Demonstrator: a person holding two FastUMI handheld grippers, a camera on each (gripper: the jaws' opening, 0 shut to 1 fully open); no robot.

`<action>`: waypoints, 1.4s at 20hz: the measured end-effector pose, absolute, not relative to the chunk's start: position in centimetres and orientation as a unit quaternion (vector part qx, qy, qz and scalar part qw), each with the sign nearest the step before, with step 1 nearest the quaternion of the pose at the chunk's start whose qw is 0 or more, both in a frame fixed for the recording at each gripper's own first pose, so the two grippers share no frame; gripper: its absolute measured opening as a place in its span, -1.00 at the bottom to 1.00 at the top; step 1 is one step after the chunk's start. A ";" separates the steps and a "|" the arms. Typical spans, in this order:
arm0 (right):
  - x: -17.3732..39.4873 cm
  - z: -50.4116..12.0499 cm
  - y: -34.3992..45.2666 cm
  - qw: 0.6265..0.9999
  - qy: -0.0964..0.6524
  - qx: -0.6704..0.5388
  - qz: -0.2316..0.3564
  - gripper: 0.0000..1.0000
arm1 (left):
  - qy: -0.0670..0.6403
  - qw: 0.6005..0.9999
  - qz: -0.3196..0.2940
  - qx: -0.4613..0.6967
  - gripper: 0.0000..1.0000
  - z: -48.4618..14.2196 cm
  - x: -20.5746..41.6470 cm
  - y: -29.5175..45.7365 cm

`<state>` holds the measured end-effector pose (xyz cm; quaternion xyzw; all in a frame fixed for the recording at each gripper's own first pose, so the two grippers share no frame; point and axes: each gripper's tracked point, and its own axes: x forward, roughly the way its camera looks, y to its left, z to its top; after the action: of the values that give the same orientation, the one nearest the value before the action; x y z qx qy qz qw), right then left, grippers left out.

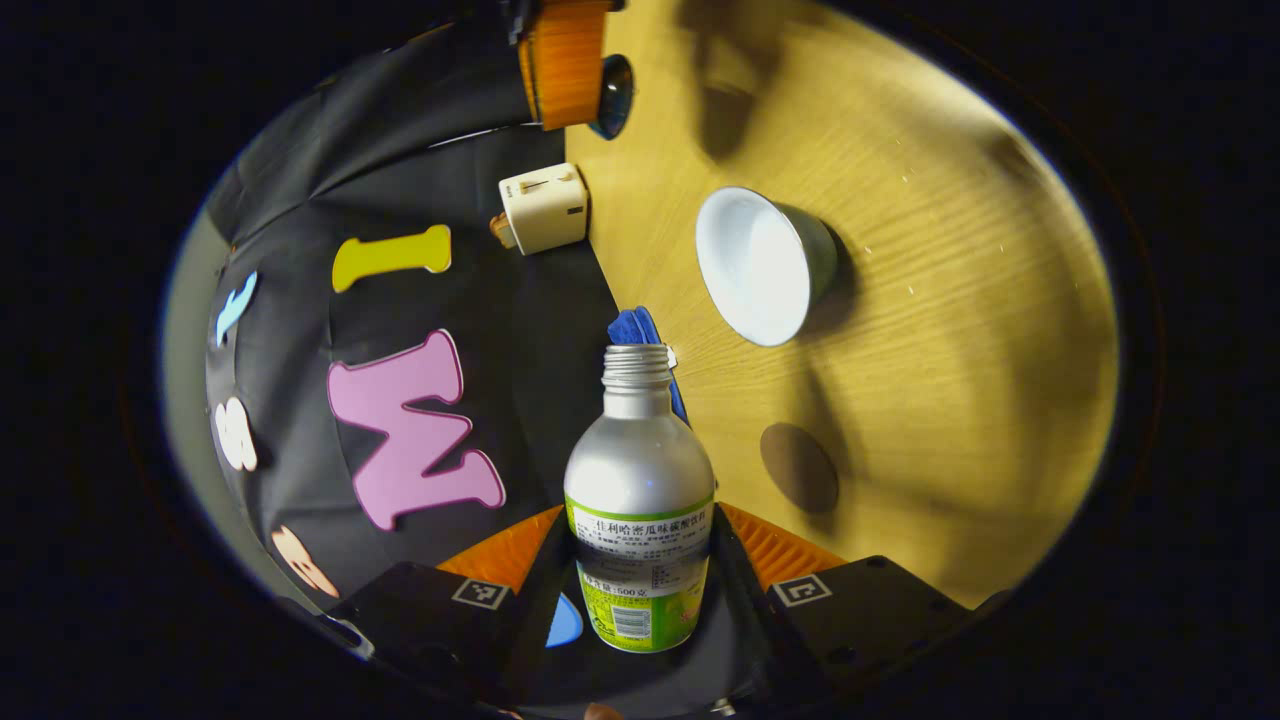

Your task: Open the teacup lid with one hand, grasp the water bottle and pour water into the teacup with the other hand; after pouring, place the water bottle on the coaster and then close the teacup lid.

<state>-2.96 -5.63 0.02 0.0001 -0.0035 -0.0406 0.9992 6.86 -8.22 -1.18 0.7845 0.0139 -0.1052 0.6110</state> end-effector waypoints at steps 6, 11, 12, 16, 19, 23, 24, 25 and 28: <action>-3.0 0.0 -5.6 0.999 -0.003 0.000 -0.041 -0.38 | 0.012 0.745 -0.133 0.654 0.60 -3.5 6.2 -9.6; -3.0 0.0 -5.8 0.999 -0.004 -0.001 -0.044 -0.38 | -0.006 0.877 -0.137 0.460 0.60 -2.2 6.5 -10.7; -3.0 0.0 -5.7 0.999 -0.004 0.000 -0.045 -0.38 | -0.007 0.896 -0.138 0.422 0.60 -2.0 6.9 -10.8; -3.0 0.1 -5.8 0.999 -0.003 0.000 -0.045 -0.38 | -0.014 0.945 -0.137 0.297 0.60 -1.6 7.6 -10.4; -3.1 0.1 -5.7 0.999 -0.003 0.000 -0.044 -0.38 | -0.019 0.975 -0.130 0.178 0.59 -1.4 7.9 -10.0; -3.0 0.1 -5.6 0.999 -0.004 0.000 -0.042 -0.37 | -0.027 0.990 -0.085 0.110 0.59 -1.3 8.3 -10.3; -3.0 0.1 -5.5 0.999 -0.003 0.000 -0.040 -0.38 | -0.025 0.990 -0.084 0.107 0.59 -1.5 8.8 -9.9; -3.0 0.1 -5.6 0.999 -0.003 0.000 -0.040 -0.38 | -0.021 0.991 -0.084 0.101 0.59 -1.9 9.1 -9.8; -3.0 0.1 -5.6 0.999 -0.003 0.000 -0.040 -0.38 | -0.010 0.991 -0.089 0.095 0.60 -3.4 10.7 -9.4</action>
<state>-2.99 -5.61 0.09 -0.0001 -0.0033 -0.0395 0.9992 10.69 -9.38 -3.42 0.0949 -0.0099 -0.0893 0.9914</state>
